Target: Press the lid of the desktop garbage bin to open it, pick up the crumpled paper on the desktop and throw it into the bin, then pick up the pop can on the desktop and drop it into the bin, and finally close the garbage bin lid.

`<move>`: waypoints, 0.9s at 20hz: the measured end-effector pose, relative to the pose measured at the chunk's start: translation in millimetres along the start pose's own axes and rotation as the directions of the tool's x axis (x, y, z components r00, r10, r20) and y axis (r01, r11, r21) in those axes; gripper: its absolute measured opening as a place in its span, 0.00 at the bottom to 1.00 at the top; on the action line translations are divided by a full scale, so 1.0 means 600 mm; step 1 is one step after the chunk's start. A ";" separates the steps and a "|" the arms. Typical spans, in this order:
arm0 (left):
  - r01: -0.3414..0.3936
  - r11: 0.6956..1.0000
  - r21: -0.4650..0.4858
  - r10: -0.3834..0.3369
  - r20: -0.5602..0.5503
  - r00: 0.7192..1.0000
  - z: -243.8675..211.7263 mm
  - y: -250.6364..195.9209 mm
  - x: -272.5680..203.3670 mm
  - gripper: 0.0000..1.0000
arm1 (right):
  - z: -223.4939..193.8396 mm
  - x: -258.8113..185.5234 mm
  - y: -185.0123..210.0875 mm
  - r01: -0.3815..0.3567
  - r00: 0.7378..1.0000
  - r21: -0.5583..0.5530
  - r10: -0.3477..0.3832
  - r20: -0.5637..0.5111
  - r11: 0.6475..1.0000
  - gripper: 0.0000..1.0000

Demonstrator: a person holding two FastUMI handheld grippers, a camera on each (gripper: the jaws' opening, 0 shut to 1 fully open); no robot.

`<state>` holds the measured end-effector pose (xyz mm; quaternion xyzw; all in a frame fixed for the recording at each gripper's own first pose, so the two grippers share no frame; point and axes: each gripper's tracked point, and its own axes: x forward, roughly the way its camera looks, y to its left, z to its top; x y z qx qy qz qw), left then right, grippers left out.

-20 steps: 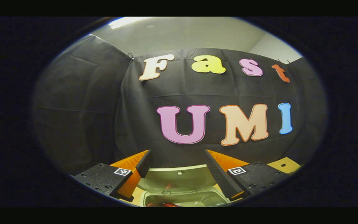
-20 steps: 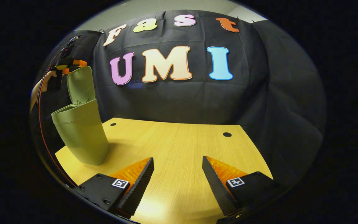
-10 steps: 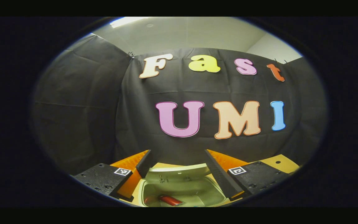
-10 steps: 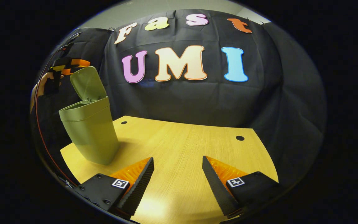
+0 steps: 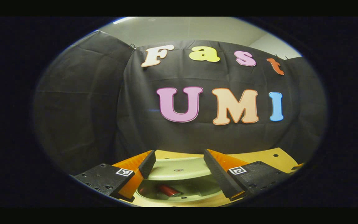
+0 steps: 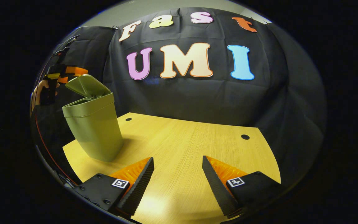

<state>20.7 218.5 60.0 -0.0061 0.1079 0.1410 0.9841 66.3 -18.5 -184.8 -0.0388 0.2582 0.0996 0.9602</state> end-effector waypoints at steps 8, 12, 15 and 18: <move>-0.012 1.000 -0.025 0.009 -0.094 0.996 -0.095 -0.006 -0.006 1.00 | -0.013 0.004 0.007 -0.011 1.000 -0.033 0.010 -0.028 0.999 0.99; -0.015 1.000 -0.016 0.013 -0.107 0.994 -0.112 -0.008 -0.005 1.00 | -0.017 0.006 0.012 -0.013 0.999 -0.034 0.012 -0.035 0.999 0.99; -0.015 1.000 0.007 0.015 -0.143 0.990 -0.140 -0.013 -0.008 1.00 | -0.022 0.009 0.014 -0.015 0.999 -0.040 0.014 -0.042 0.999 1.00; -0.014 1.000 0.017 0.016 -0.133 0.991 -0.139 -0.015 -0.009 0.99 | -0.023 0.012 0.019 -0.019 0.999 -0.038 0.017 -0.048 0.999 0.99</move>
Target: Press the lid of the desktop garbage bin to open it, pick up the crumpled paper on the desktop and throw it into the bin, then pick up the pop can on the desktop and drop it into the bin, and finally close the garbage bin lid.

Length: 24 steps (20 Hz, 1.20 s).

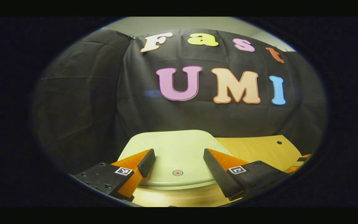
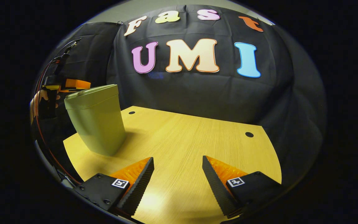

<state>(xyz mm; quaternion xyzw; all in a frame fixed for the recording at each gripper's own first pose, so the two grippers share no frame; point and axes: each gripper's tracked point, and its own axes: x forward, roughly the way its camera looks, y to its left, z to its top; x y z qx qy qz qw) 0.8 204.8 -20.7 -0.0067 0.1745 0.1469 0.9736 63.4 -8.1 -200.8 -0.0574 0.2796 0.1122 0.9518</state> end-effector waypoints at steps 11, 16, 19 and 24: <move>0.018 0.999 -0.039 -0.010 0.192 0.981 0.007 -0.003 -0.012 0.97 | 0.028 -0.009 -0.002 0.013 0.999 0.048 -0.015 0.046 0.999 0.99; 0.018 0.999 0.038 -0.025 0.182 0.983 0.009 -0.016 -0.012 0.94 | 0.076 -0.040 -0.032 0.058 0.991 0.089 -0.068 0.114 0.994 0.99; 0.094 0.995 0.031 -0.098 0.261 0.960 0.057 -0.064 -0.035 0.93 | 0.104 -0.072 -0.051 0.080 0.981 0.104 -0.097 0.166 0.991 0.98; 0.206 0.976 0.066 -0.216 0.351 0.911 0.109 -0.166 -0.067 0.94 | 0.153 -0.126 -0.079 0.124 0.952 0.139 -0.158 0.263 0.982 0.98</move>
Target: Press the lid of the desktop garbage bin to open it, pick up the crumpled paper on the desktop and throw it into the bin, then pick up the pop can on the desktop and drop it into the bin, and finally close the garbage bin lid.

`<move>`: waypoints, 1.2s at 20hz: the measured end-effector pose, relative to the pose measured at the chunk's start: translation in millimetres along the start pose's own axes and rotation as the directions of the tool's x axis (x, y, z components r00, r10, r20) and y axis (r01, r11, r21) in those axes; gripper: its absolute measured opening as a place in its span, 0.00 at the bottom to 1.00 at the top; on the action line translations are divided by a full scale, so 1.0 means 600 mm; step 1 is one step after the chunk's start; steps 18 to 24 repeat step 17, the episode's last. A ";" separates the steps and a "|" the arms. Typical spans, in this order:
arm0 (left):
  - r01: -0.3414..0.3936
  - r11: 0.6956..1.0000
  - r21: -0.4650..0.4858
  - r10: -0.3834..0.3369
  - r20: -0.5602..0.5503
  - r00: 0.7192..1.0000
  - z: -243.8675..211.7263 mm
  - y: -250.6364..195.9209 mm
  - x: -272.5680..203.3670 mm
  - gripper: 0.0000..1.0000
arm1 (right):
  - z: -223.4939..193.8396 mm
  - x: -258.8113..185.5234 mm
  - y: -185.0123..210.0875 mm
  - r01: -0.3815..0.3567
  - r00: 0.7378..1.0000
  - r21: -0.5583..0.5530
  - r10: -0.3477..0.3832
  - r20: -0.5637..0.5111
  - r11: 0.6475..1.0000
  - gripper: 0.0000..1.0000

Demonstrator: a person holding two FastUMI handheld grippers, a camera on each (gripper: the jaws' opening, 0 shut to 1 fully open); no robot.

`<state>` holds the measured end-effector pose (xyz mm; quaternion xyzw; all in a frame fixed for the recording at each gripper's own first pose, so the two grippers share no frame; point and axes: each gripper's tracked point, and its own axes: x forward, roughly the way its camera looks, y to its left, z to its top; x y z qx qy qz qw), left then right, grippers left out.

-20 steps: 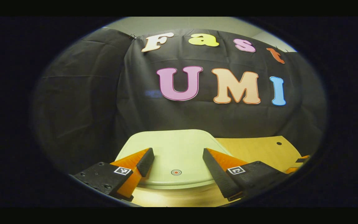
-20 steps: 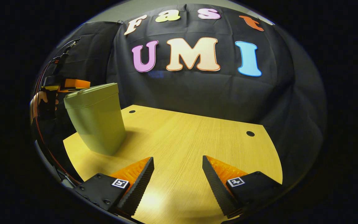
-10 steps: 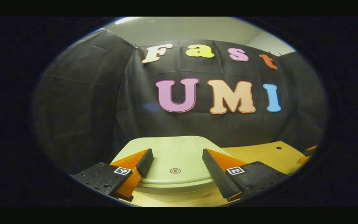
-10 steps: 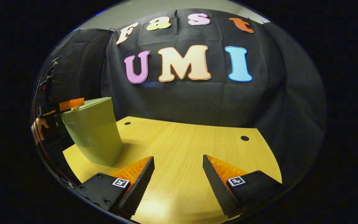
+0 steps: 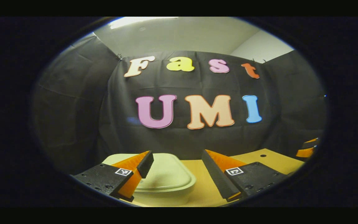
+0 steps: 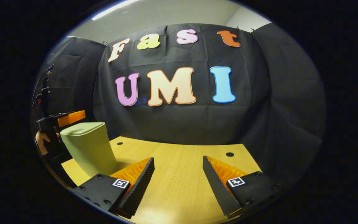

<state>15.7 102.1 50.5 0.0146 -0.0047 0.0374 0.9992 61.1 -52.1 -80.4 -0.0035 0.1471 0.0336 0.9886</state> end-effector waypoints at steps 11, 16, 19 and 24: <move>0.211 0.974 -0.079 -0.211 0.008 0.977 0.000 -0.189 -0.009 0.93 | 0.126 -0.051 -0.050 0.090 0.970 0.040 -0.097 0.221 0.995 0.98; 0.229 0.972 -0.046 -0.229 -0.010 0.973 -0.004 -0.194 -0.009 0.94 | 0.139 -0.060 -0.060 0.108 0.959 0.061 -0.120 0.256 0.992 0.98; 0.228 0.973 -0.040 -0.229 -0.008 0.973 -0.001 -0.193 -0.008 0.93 | 0.141 -0.061 -0.061 0.112 0.957 0.064 -0.125 0.260 0.992 0.98; 0.228 0.973 -0.040 -0.229 -0.008 0.973 -0.001 -0.193 -0.008 0.93 | 0.141 -0.061 -0.061 0.112 0.957 0.064 -0.125 0.260 0.992 0.98</move>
